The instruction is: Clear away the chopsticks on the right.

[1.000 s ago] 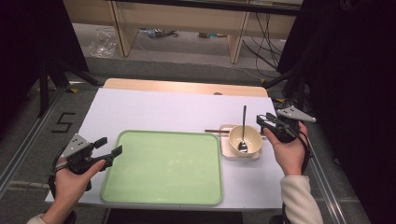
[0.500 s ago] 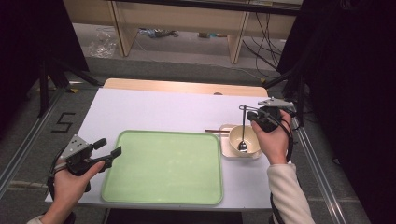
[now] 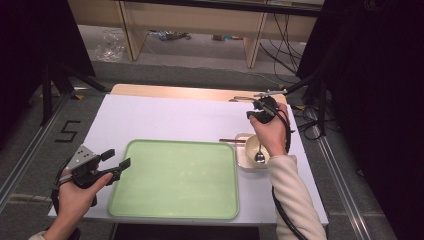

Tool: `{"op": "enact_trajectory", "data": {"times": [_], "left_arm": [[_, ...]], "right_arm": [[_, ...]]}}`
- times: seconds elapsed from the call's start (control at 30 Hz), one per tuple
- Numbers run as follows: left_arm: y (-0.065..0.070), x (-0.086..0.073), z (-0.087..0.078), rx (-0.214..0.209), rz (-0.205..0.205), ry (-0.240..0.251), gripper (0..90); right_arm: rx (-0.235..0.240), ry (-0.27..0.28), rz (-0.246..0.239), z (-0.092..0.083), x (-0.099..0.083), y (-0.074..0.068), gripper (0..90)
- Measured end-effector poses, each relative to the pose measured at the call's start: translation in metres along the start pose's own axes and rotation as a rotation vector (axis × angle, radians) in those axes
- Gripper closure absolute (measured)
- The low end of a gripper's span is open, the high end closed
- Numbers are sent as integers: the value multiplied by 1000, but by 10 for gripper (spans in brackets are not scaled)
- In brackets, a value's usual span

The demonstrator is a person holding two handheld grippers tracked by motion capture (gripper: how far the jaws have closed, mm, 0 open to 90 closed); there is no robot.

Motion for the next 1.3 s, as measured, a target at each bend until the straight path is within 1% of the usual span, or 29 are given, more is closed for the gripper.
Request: {"op": "enact_trajectory", "data": {"times": [0.07,0.1,0.13,0.17,0.2,0.23,0.37,0.4,0.43,0.53,0.57,0.6,0.63,0.67,0.7,0.73,0.77,0.8,0.83,0.87,0.9,0.93,0.97,1.0,1.03,1.1,1.13,1.17,1.3], "left_arm": [[0,-1,-1,4,-4,-8,285],[0,-1,-1,4,-4,-8,285],[0,0,-2,7,-3,-9,285],[0,0,-1,8,-3,-5,285],[0,0,1,2,-2,-8,286],[0,0,1,2,-2,-8,285],[2,0,5,-9,5,-12,286],[2,0,5,-11,5,-12,285],[2,0,4,-11,8,-15,286],[1,0,2,-6,0,-11,286],[1,0,4,-8,-2,-9,286],[1,0,4,-8,-2,-9,286],[2,0,4,-12,3,-13,286],[2,0,5,-14,4,-13,286],[3,0,5,-15,4,-13,286],[3,0,5,-15,4,-12,287],[2,0,5,-14,2,-12,287],[2,0,5,-14,2,-12,287],[2,-1,4,-14,-1,-14,287],[2,-1,3,-12,-4,-13,287],[1,-1,3,-10,-4,-10,287],[1,-1,2,-8,-5,-11,287],[2,-1,1,-7,-13,-10,287],[2,-2,0,-8,-5,-16,287],[2,-3,-1,-6,-7,-14,287],[1,-3,-4,5,-10,-13,288],[1,-3,-5,9,-13,-8,288],[1,-3,-6,13,-12,-9,288],[1,-4,-7,18,-11,-15,288]], "right_arm": [[-9,-44,25,10,3,-1,900],[-9,-44,25,10,3,-1,900],[-16,-59,23,15,3,0,900],[-16,-83,37,19,1,0,900],[-28,-116,34,27,-3,1,900],[-28,-116,34,27,-3,1,900],[-33,-182,28,40,-11,3,900],[-28,-210,45,41,-12,2,900],[-39,-239,67,44,-13,1,900],[-43,-261,83,49,-15,-1,900],[-45,-289,63,56,-17,-1,900],[-45,-289,63,56,-17,-1,900],[-51,-303,78,60,-18,-2,900],[-59,-339,90,67,-22,-4,900],[-75,-353,55,71,-24,-3,900],[-86,-366,71,74,-26,-6,900],[-86,-366,71,74,-26,-6,900],[-98,-365,22,78,-27,-4,900],[-102,-389,48,82,-30,-8,900],[-102,-389,48,82,-30,-8,900],[-84,-366,-46,85,-29,-4,900],[-76,-363,-84,89,-29,-3,900],[-73,-379,-88,90,-29,-4,900],[-116,-406,-29,89,-30,-9,900],[-93,-408,-37,91,-30,-8,900],[-136,-428,21,91,-30,-12,900],[-129,-428,-1,92,-30,-9,900],[-138,-438,24,93,-30,-8,900],[-137,-461,53,94,-31,-9,900]]}}
Point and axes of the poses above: each handheld gripper's, and its own axes: z roughly forward along the jaws, x roughly out of its top, y roughly to its right, the point moved 3 cm from there along z, roughly forward along the jaws, and after that the axes turned 10 degrees about z, right-handed, at the moved point
